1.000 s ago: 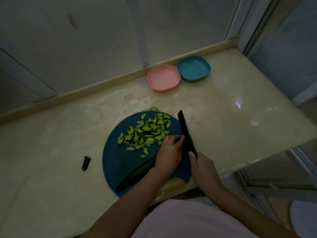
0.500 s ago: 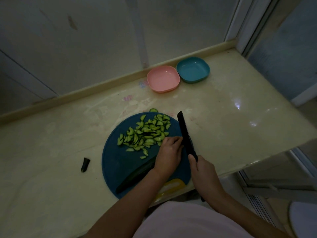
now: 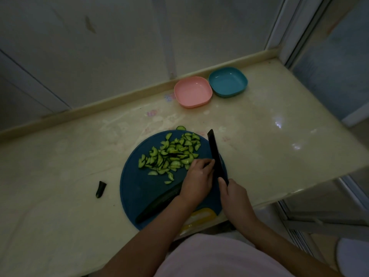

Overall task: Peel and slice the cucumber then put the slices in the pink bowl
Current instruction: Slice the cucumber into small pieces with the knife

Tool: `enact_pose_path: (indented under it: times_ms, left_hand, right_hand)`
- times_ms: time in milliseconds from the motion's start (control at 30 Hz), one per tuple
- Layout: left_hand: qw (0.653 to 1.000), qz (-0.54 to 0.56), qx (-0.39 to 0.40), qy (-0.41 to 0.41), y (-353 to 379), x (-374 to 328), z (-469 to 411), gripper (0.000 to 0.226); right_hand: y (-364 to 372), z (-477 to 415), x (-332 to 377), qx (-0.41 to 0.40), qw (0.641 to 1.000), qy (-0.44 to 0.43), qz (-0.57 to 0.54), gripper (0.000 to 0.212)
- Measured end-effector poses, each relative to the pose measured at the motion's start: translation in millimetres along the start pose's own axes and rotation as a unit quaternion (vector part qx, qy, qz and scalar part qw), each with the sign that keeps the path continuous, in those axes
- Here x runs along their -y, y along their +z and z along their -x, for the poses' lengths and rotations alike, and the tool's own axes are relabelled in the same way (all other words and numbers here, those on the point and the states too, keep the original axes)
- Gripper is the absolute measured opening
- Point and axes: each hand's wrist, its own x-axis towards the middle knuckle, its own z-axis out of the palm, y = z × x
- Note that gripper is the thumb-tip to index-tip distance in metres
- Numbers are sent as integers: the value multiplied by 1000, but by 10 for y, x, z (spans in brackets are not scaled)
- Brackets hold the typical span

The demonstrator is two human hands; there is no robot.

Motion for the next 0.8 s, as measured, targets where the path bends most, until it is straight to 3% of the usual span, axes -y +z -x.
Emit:
enact_pose_path:
  times_ms: [233,800]
  left_hand:
    - [1000,9,-1,-26,-6,-4,-12,30]
    - [1000,3,16,0,-21,10,-7,29]
  right_hand:
    - [-61,126,-10,-4,1000,-10,-28,39]
    - [42,28,-1,-6,1000,-5,-6,38]
